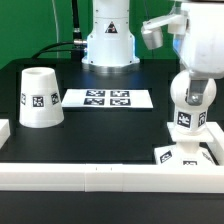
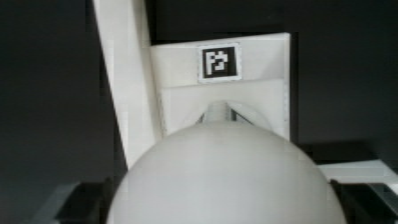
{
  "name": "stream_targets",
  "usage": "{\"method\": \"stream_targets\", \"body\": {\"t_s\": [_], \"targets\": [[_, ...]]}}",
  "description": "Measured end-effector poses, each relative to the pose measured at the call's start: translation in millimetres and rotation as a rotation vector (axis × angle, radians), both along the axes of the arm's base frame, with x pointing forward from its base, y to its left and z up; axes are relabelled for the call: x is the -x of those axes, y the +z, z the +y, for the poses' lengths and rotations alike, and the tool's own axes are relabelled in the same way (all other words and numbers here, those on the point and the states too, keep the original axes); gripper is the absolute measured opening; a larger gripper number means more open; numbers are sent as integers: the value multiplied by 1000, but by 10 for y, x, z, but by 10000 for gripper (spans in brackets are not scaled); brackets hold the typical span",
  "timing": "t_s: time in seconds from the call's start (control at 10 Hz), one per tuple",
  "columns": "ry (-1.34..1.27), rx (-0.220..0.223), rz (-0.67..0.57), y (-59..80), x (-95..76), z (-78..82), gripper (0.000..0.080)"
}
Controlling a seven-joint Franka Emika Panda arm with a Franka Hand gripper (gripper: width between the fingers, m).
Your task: Assemble lamp
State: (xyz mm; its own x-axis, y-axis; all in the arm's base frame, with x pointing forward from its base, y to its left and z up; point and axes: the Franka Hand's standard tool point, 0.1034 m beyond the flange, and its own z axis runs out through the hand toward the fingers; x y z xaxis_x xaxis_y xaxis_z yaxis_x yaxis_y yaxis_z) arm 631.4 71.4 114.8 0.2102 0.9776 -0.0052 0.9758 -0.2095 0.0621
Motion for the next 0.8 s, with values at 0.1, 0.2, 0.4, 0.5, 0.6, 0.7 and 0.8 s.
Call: {"method": "stream_targets", "body": {"t_s": [0.1, 0.2, 0.4, 0.5, 0.6, 0.7, 0.8], "targets": [[-114, -14, -1, 0, -1, -12, 577], [-209, -28, 0, 1, -2, -16, 577], [-391, -50, 1, 3, -4, -6, 577], [-451, -54, 1, 3, -4, -4, 577], [-521, -58, 0, 4, -4, -4, 577], [-549, -59, 0, 4, -5, -4, 578], [-633, -64, -1, 5, -5, -1, 578]]}}
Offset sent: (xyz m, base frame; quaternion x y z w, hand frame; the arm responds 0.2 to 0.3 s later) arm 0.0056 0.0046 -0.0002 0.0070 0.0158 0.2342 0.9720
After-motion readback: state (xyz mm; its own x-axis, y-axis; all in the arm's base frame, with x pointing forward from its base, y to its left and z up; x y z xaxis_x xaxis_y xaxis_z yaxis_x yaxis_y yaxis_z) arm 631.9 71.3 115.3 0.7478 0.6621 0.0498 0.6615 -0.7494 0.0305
